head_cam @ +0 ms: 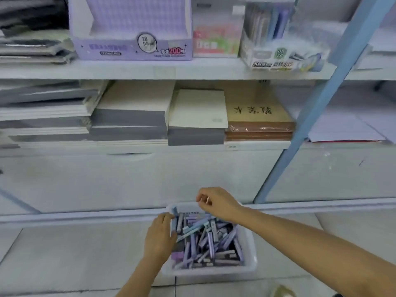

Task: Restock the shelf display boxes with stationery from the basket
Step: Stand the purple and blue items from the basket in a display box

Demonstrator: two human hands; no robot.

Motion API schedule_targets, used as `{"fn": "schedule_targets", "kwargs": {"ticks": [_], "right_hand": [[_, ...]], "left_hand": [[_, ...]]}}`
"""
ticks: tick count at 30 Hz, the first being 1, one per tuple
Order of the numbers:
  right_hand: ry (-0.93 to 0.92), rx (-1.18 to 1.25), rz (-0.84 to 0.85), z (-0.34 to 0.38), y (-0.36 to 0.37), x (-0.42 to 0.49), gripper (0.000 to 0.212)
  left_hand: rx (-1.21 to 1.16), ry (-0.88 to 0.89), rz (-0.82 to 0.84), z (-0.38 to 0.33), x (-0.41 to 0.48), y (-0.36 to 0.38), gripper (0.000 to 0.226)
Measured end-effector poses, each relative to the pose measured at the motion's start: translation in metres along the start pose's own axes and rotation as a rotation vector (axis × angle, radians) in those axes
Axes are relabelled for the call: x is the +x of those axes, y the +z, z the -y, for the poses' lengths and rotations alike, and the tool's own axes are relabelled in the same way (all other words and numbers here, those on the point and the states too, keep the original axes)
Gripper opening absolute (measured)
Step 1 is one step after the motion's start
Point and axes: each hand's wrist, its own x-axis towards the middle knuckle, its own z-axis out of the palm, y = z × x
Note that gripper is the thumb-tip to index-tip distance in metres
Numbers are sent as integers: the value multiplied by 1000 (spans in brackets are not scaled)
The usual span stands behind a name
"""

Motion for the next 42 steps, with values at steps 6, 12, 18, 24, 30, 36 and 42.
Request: {"fn": "schedule_targets", "kwargs": {"ticks": [6, 12, 18, 24, 30, 36, 42], "right_hand": [[405, 27, 126, -74, 101, -7, 47], [486, 47, 33, -98, 152, -15, 79], [384, 251, 17, -104, 150, -13, 46], [339, 442, 11, -81, 142, -8, 26], [317, 661, 14, -51, 139, -11, 23], [286, 547, 26, -49, 139, -16, 27], [275, 625, 198, -59, 137, -19, 39]], "left_hand": [[40, -143, 292, 35, -29, 48, 57], [65, -122, 113, 33, -28, 66, 48], [27, -59, -10, 26, -24, 73, 38], [-749, -297, 345, -15, -5, 71, 28], [-1102, -512, 424, -32, 7, 69, 23], [-1275, -801, 249, -24, 17, 80, 36], [-1235, -877, 98, -38, 31, 100, 24]]}}
